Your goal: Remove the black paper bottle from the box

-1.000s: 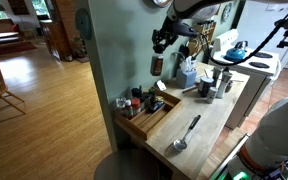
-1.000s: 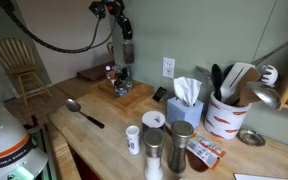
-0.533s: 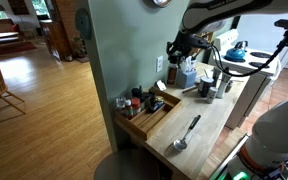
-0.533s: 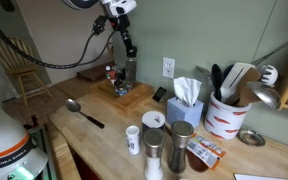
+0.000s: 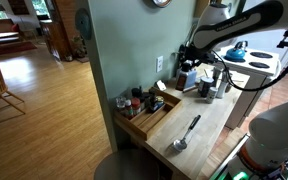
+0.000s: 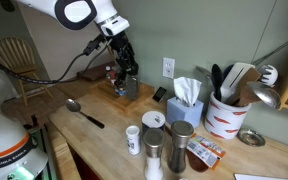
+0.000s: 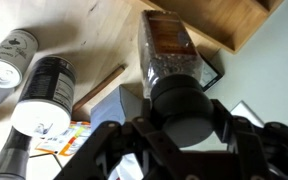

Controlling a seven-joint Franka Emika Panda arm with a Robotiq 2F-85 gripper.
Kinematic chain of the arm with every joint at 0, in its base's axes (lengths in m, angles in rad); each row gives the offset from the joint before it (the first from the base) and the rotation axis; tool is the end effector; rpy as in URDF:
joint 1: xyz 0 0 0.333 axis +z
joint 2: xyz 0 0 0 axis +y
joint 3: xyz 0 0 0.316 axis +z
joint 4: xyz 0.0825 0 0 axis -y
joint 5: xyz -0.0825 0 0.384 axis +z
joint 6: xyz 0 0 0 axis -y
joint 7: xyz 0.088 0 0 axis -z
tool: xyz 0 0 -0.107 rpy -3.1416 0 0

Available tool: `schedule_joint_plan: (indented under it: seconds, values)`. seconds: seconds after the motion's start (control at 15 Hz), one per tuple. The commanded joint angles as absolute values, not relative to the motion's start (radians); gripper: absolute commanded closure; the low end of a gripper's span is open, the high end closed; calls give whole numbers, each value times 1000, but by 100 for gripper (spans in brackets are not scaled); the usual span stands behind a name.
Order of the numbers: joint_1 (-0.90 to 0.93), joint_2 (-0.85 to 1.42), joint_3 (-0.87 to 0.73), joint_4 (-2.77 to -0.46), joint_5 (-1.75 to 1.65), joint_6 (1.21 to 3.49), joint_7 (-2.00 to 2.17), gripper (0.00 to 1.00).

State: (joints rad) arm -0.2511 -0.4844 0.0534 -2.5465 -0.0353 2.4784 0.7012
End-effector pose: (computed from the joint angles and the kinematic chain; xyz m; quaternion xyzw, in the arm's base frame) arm 0.4191 -0.0828 0.4801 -0.8857 0.4151 -0.2061 0.0259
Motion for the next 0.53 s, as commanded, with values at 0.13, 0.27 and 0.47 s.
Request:
schedule_joint_plan:
  seconds: [0.13,0.27,0.47]
  values:
    - [-300,-501,71,-2592,-82,2544,769,41]
    - [-306,-506,76,-2596,-85,2547,778,41]
    - [-347,-468,113,-2579,-137,2544,828,66]
